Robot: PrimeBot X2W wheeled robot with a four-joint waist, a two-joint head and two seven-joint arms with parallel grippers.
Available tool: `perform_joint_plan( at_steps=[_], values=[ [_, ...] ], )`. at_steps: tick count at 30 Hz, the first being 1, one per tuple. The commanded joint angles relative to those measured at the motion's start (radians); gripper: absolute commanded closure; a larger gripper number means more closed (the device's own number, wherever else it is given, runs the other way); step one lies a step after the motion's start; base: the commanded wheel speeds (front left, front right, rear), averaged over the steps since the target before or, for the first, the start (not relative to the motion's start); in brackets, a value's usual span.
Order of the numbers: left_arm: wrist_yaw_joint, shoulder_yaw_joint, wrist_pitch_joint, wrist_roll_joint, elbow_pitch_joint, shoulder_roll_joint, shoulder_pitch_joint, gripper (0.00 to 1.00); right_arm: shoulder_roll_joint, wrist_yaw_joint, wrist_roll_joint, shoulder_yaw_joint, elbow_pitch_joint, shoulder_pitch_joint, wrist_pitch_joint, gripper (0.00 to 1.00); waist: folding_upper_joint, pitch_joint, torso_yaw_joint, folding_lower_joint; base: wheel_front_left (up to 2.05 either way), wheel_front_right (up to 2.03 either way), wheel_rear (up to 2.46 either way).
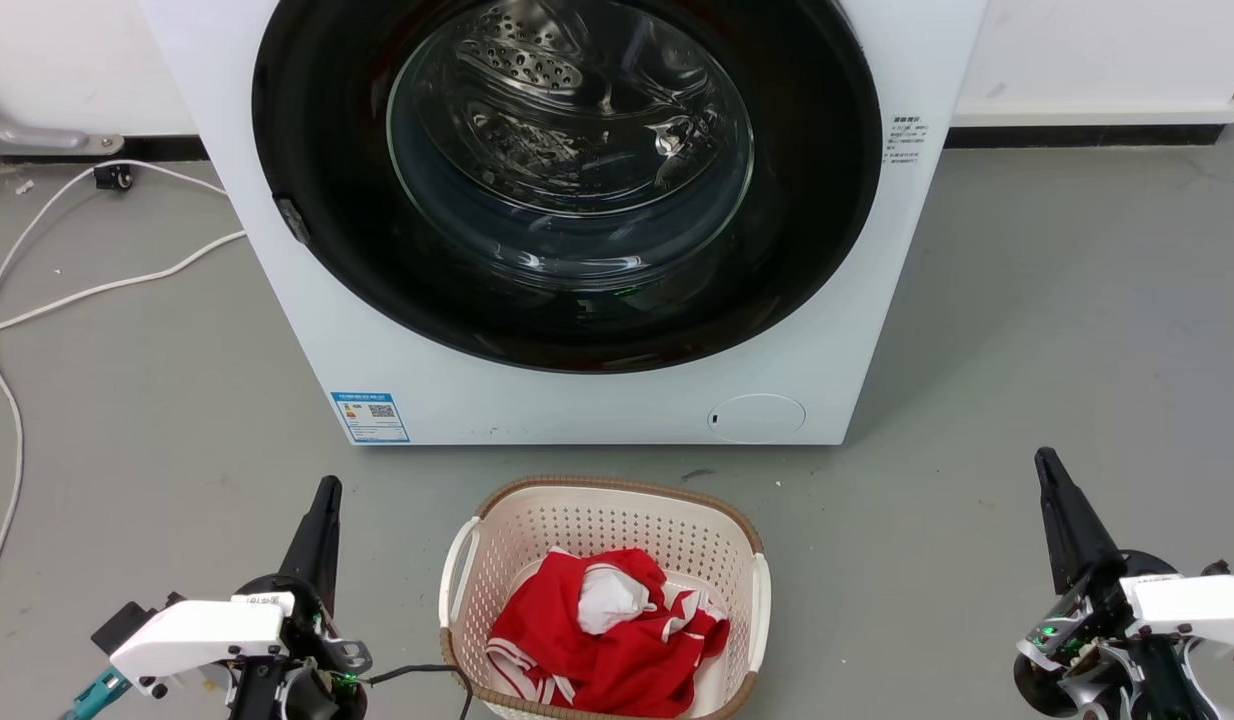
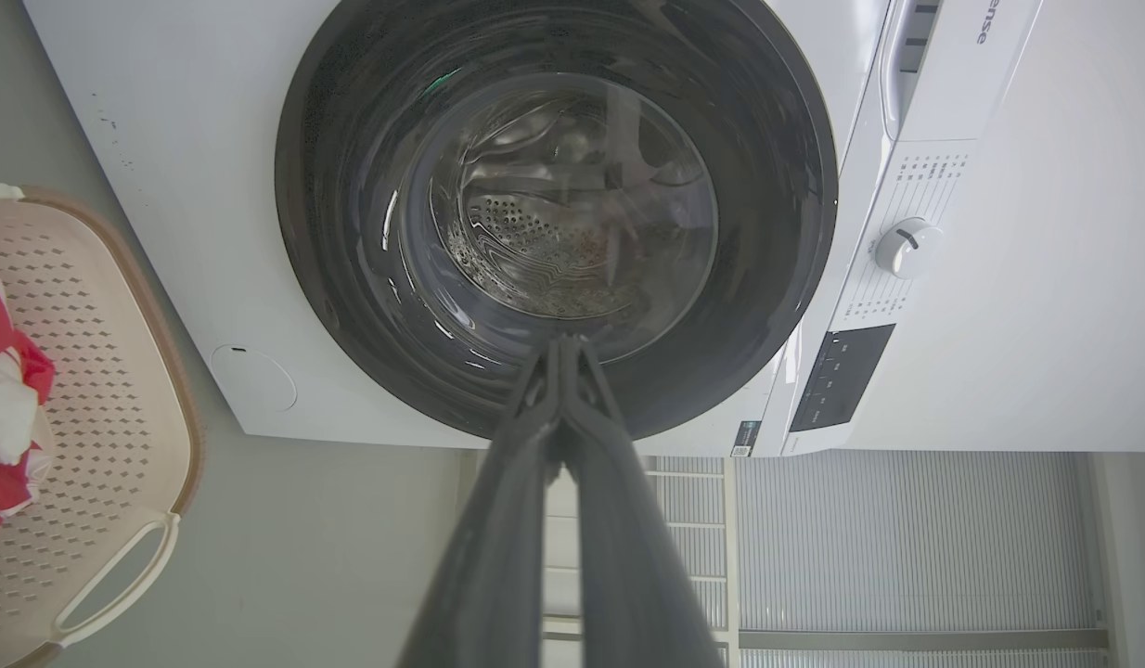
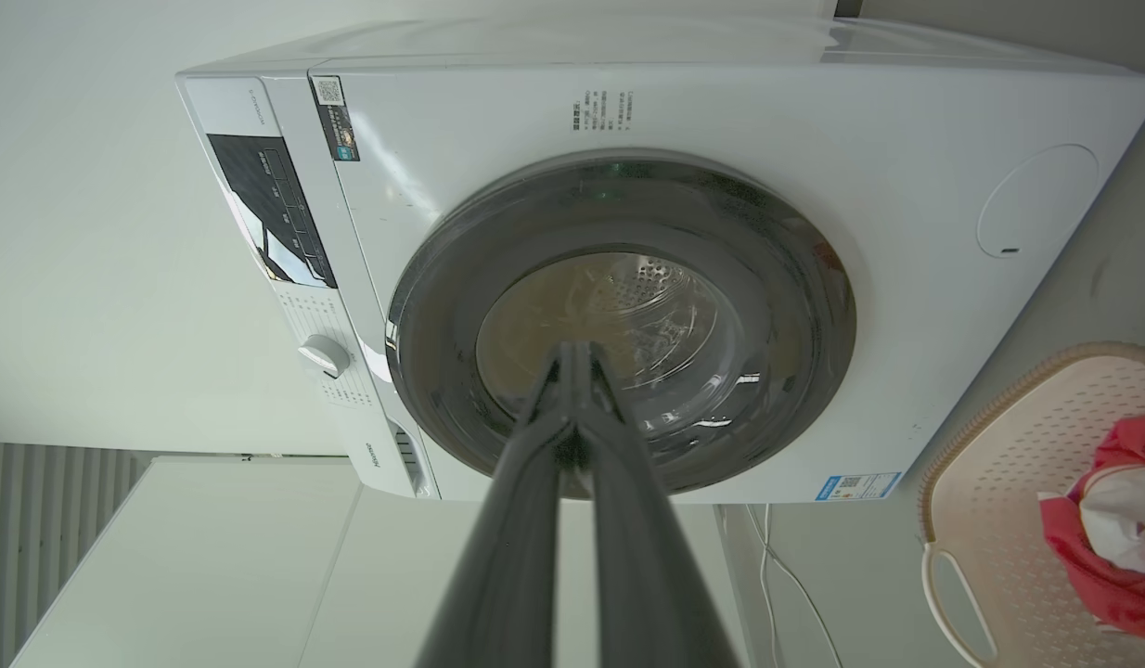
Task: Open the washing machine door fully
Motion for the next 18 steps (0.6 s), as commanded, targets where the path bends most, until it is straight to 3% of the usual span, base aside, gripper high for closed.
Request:
perform_joint_plan(
  at_steps=[1, 2, 18],
  values=[
    [-0.003, 0.003, 0.003, 0.001, 0.0, -0.001, -0.008, 1.0, 0.004, 0.0, -0.005, -0.001, 0.001, -0.013, 0.001, 1.0, 0.0, 0.0, 0.0, 0.0, 0.0, 0.0, 0.0],
    [0.0, -0.001, -0.001, 0.0, 0.003, 0.0, 0.001, 0.0, 0.0, 0.0, 0.0, 0.001, 0.002, 0.002, 0.0, 0.0, 0.0, 0.0, 0.0, 0.0, 0.0, 0.0, 0.0],
    [0.001, -0.055, -0.069, 0.034, -0.023, -0.001, 0.011, 0.0, 0.001, 0.0, -0.048, 0.027, -0.053, 0.035, -0.068, 0.0, 0.0, -0.002, -0.001, 0.0, 0.0, 0.0, 0.0]
  ],
)
